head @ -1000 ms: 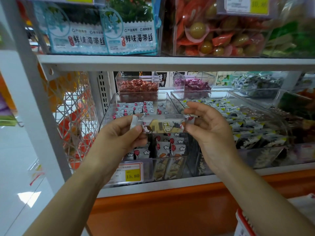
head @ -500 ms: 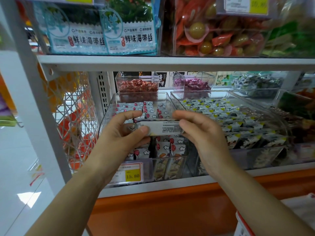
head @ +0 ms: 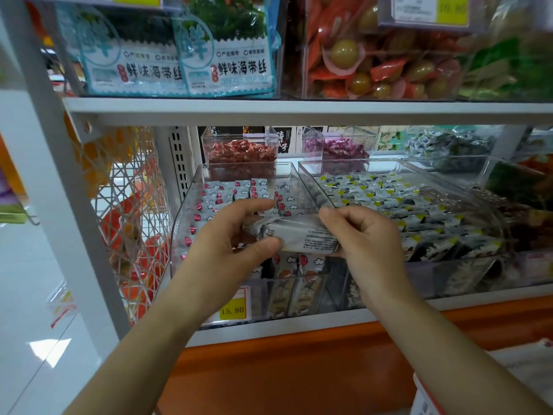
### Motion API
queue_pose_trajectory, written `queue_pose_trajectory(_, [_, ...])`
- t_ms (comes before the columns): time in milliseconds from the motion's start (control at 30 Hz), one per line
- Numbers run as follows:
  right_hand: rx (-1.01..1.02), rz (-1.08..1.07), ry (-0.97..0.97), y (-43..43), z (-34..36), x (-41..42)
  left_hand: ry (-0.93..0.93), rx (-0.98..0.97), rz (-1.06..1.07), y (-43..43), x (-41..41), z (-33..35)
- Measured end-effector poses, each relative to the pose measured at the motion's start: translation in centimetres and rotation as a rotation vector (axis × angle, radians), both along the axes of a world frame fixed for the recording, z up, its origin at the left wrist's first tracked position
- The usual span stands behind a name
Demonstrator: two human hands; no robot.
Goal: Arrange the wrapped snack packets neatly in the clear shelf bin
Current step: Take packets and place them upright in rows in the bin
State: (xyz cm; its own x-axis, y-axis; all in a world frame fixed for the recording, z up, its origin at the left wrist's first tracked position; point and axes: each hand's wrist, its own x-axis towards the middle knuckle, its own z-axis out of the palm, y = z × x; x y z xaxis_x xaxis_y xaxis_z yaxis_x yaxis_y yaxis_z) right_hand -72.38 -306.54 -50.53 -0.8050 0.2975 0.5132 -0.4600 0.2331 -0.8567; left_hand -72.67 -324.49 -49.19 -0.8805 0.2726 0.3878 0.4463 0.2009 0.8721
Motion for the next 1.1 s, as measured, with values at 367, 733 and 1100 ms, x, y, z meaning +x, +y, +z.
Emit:
queue_pose_trajectory(367, [0.11, 0.249, -0.109, -0.4, -0.2, 0.2, -0.128, 0.153, 0.153, -0.1, -0.9, -0.5])
queue_pose_trajectory(733, [0.002, -0.097, -0.039, 1.1, 0.9, -1.9, 0.161, -0.486, 0.429, -0.9, -6.3, 0.3])
queue_pose_trajectory(1100, [0.16, -0.049, -0.068, -1.0, 4.0, -8.4, 0.028, -1.26, 0.185, 1.0, -13.2, -0.9])
